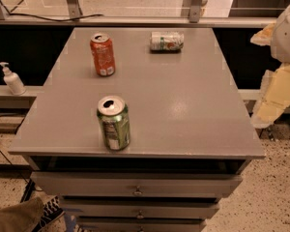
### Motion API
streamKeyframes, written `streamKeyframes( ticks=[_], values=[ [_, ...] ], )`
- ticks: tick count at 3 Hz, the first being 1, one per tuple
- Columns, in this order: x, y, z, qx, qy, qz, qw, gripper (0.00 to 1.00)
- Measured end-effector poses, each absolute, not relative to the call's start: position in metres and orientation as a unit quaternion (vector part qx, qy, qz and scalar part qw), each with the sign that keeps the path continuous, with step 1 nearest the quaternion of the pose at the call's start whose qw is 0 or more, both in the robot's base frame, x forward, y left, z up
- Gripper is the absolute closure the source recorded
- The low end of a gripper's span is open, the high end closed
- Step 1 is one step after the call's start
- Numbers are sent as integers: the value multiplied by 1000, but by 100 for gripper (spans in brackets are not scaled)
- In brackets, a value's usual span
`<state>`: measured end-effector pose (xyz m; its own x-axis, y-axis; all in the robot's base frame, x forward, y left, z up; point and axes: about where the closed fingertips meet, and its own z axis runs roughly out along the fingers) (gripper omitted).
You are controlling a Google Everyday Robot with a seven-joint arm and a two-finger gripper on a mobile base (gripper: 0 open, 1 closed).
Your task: Move coke can near 7up can
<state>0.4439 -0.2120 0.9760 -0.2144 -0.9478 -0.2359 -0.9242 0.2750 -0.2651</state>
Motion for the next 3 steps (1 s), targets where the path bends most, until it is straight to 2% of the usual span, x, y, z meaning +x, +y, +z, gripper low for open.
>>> streamKeyframes(
  ticks=[1,3],
  values=[
    [463,-191,965,-600,769,-7,221,0],
    [520,-101,938,-583,733,92,338,0]
  ],
)
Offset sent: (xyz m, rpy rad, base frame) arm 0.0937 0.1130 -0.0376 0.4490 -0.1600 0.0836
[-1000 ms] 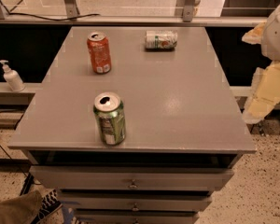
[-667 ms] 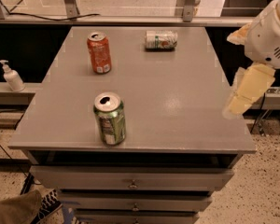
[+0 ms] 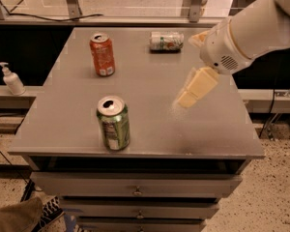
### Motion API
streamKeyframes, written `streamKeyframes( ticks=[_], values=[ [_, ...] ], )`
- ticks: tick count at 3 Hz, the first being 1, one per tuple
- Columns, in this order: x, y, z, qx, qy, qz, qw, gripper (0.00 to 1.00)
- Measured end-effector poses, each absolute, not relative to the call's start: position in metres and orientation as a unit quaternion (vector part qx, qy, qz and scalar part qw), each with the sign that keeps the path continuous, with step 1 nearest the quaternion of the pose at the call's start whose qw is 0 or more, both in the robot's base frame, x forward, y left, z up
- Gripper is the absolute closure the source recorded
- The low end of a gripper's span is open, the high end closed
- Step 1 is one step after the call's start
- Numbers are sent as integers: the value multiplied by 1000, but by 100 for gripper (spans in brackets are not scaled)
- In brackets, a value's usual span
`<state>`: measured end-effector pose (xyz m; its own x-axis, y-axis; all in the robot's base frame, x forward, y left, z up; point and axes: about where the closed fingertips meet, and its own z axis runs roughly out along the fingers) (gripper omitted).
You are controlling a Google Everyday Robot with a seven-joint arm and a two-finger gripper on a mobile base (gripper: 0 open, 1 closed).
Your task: Move coke can near 7up can
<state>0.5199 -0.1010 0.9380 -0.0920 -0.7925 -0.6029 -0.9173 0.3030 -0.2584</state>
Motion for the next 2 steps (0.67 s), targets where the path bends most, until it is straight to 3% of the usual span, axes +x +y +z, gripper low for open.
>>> streamKeyframes(
  ticks=[2],
  values=[
    [556,-12,910,-561,706,170,397,0]
  ],
)
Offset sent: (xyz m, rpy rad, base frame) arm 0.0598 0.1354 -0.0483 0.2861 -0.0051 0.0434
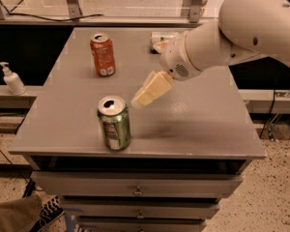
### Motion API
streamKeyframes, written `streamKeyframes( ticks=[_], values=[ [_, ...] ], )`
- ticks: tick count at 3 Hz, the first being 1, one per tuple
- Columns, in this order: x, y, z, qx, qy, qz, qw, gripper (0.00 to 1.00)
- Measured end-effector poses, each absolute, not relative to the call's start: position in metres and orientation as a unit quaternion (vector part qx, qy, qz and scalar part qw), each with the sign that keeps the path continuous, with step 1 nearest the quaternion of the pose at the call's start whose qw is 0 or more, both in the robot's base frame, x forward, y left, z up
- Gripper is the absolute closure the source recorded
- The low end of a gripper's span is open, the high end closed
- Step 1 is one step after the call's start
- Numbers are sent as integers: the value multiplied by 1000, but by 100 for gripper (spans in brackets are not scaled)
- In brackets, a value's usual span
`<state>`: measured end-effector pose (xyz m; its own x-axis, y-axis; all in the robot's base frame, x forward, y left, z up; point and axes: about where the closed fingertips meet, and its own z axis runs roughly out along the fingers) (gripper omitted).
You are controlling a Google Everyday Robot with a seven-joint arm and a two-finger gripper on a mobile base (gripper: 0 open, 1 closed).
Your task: Move coke can near 7up can
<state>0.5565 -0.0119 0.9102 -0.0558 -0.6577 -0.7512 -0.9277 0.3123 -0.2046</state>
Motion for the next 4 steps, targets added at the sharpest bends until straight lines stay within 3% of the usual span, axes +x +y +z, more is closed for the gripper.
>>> streamKeyframes(
  ticks=[2,4],
  values=[
    [557,-11,914,-553,706,164,412,0],
    [613,21,904,-496,686,205,491,0]
  ],
)
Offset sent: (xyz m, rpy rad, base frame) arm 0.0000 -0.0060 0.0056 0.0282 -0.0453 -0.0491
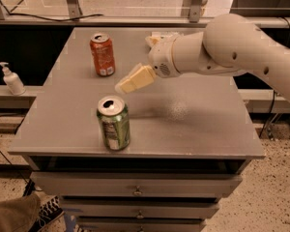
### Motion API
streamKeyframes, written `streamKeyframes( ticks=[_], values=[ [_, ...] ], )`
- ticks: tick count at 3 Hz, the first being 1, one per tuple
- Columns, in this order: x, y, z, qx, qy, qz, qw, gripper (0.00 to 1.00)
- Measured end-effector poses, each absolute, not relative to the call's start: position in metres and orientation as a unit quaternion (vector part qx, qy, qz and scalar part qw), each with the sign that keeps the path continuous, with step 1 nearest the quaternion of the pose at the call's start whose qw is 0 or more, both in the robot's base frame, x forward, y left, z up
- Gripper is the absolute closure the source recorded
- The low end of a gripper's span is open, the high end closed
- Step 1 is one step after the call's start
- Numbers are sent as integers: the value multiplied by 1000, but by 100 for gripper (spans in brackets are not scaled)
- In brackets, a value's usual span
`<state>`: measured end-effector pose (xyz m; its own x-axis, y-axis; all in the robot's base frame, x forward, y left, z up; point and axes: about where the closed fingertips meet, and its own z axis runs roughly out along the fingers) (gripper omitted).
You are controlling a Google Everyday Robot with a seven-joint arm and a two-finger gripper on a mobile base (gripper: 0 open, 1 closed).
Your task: Move coke can near 7up can
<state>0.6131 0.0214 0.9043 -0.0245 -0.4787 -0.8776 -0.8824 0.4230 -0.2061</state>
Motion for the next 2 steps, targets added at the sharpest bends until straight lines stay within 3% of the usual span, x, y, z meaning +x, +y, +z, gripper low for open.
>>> streamKeyframes(
  ticks=[2],
  values=[
    [662,75,889,-439,668,262,541,0]
  ],
)
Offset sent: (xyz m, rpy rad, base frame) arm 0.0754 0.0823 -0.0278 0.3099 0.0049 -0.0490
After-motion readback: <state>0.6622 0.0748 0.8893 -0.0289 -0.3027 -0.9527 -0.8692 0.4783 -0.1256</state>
